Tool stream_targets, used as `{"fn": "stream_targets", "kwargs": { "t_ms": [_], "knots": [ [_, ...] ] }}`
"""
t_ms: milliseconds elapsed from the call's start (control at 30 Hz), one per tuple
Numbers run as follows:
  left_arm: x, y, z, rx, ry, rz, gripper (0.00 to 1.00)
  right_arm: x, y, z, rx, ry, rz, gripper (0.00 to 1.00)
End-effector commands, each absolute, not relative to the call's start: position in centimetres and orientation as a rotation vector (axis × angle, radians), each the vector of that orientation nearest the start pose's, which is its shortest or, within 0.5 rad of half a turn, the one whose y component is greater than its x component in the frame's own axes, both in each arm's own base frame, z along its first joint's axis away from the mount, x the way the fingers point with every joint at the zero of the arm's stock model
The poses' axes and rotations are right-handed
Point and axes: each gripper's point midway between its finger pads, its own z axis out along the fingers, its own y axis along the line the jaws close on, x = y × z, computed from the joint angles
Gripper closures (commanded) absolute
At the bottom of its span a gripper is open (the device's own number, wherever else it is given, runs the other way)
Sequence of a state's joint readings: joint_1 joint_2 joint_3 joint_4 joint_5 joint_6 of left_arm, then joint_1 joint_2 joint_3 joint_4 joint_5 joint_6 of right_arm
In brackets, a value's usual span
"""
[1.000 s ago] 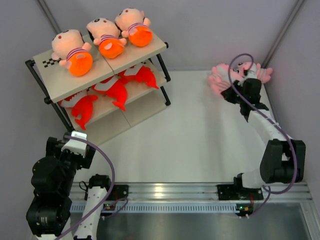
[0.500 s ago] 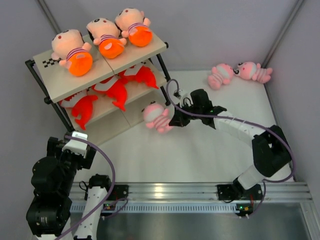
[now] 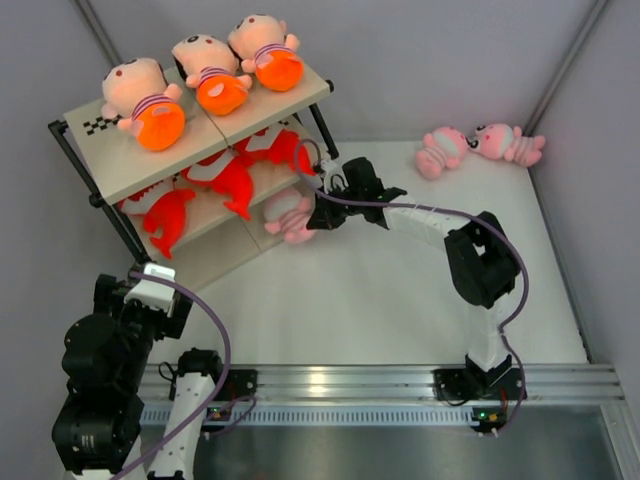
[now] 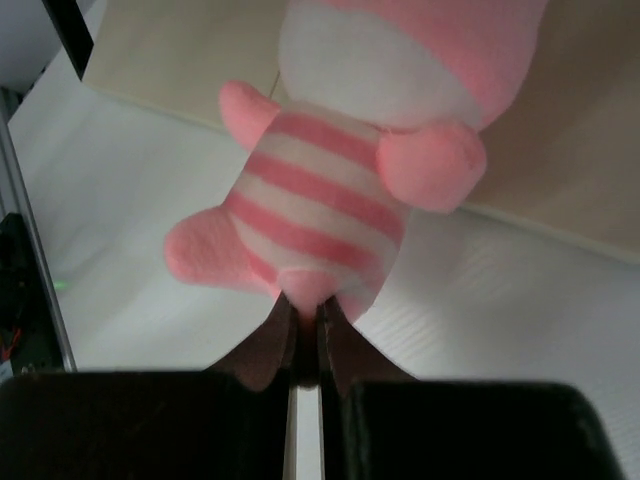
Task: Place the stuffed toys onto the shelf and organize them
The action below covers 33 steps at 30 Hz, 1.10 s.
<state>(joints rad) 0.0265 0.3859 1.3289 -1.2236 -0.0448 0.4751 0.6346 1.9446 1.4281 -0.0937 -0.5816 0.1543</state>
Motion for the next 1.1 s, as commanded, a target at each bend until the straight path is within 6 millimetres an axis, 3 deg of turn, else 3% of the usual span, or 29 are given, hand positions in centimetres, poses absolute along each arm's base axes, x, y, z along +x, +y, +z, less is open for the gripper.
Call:
{"fn": "stream_targets", "kwargs": {
  "t_ms": [0, 267, 400, 500, 533, 600, 800, 867, 967, 1067],
  "knots": [
    [9.6, 3.0, 35.4, 0.38, 1.79, 0.402, 0.07, 37.9, 40.9, 15.2, -0.881, 1.987, 1.057, 1.0],
    [9.6, 3.0, 35.2, 0.382, 1.794, 0.402, 0.07, 40.1, 41.2, 14.6, -0.825, 1.978, 0.998, 1.0],
    [9.6, 3.0, 35.1, 0.383, 1.797, 0.402, 0.07, 40.6, 41.0, 14.9, -0.753, 1.942, 0.989, 0.91],
    [9.6, 2.9, 35.2, 0.385, 1.794, 0.402, 0.07, 41.0, 40.6, 14.3, -0.709, 1.972, 0.974, 0.74],
    [9.6, 2.9, 35.2, 0.385, 1.794, 0.402, 0.07, 41.3, 40.4, 14.0, -0.666, 1.991, 0.967, 0.6],
    [9.5, 2.8, 35.2, 0.386, 1.791, 0.395, 0.07, 42.2, 39.6, 13.3, -0.583, 2.028, 0.928, 0.52],
    [9.4, 2.8, 35.2, 0.388, 1.793, 0.398, 0.07, 43.2, 38.0, 12.3, -0.311, 2.067, 0.985, 0.5],
    [9.5, 2.8, 35.2, 0.389, 1.792, 0.396, 0.07, 43.4, 37.9, 12.8, -0.268, 2.044, 1.001, 0.5],
    [9.5, 2.8, 35.1, 0.39, 1.794, 0.395, 0.07, 42.9, 37.8, 12.5, -0.211, 2.037, 1.054, 0.46],
    [9.4, 2.8, 35.1, 0.391, 1.792, 0.394, 0.07, 42.3, 37.7, 12.5, -0.147, 2.028, 1.101, 0.47]
  ]
}}
